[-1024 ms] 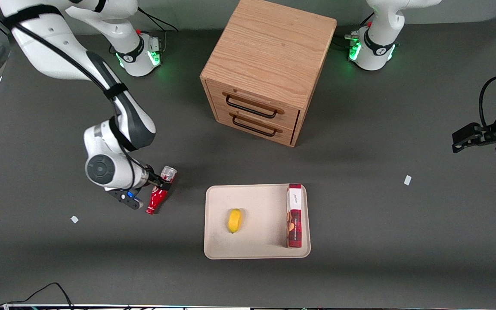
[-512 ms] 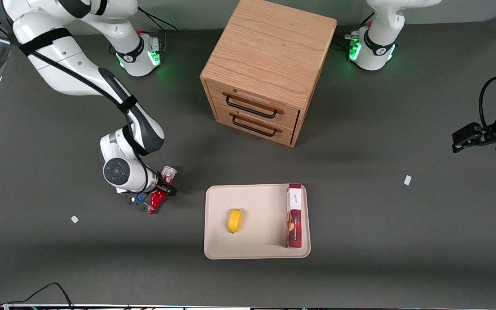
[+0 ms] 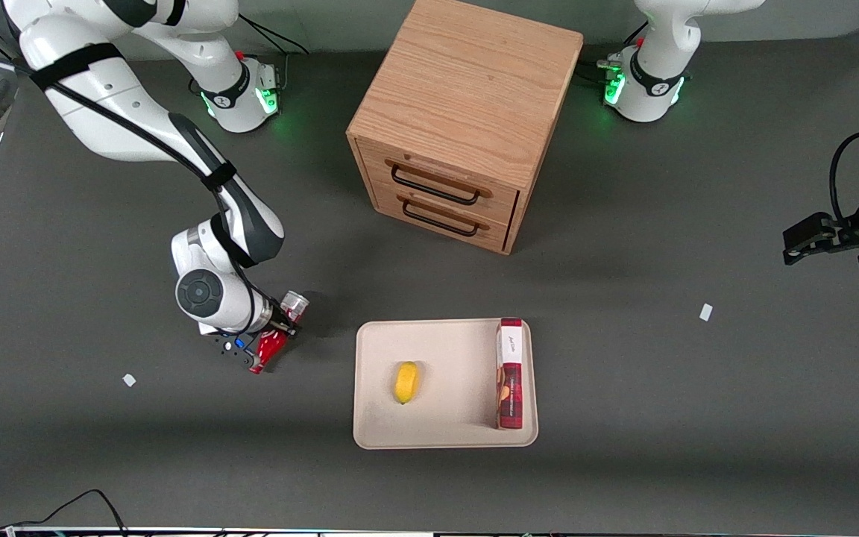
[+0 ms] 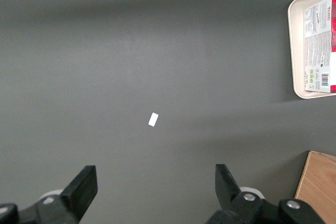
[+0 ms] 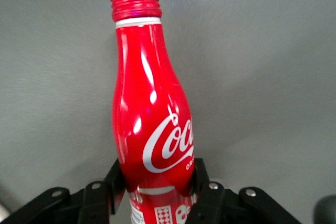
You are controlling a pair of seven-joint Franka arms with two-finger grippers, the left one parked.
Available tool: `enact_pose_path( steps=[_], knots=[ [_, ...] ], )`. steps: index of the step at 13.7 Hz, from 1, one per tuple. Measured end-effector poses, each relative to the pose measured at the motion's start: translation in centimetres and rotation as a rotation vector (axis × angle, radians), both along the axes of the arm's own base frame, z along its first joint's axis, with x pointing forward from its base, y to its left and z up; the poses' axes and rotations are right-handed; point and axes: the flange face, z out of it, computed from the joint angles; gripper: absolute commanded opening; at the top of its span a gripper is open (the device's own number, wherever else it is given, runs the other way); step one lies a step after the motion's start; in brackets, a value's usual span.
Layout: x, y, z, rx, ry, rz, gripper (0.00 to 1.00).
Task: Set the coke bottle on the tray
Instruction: 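Close the right gripper around the bottle's body, then lift the bottle upright and carry it over the white tray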
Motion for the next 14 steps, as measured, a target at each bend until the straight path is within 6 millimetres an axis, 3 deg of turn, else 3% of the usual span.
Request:
enact_pose_path(
  steps=[2,5,7,9,10,11,12,14],
  knots=[
    [0.5,-0.6,6.5,-0.026,-0.029,0.099,0.0],
    [0.3,-1.0,18.8,-0.065,-0.081,0.278,0.0],
    [0.0,0.8,26.0,-0.058,-0.128,0.371,0.0],
    [0.7,3.4,30.2,0.014,-0.149,0.398,0.0],
    [1.7,4.7,30.5,0.063,-0.151,0.402,0.0],
    [3.0,5.8,29.3,0.102,-0.142,0.393,0.0],
    [4.3,7.1,26.7,0.138,-0.121,0.37,0.0],
    [6.8,10.4,18.8,0.219,-0.091,0.333,0.0]
  ],
)
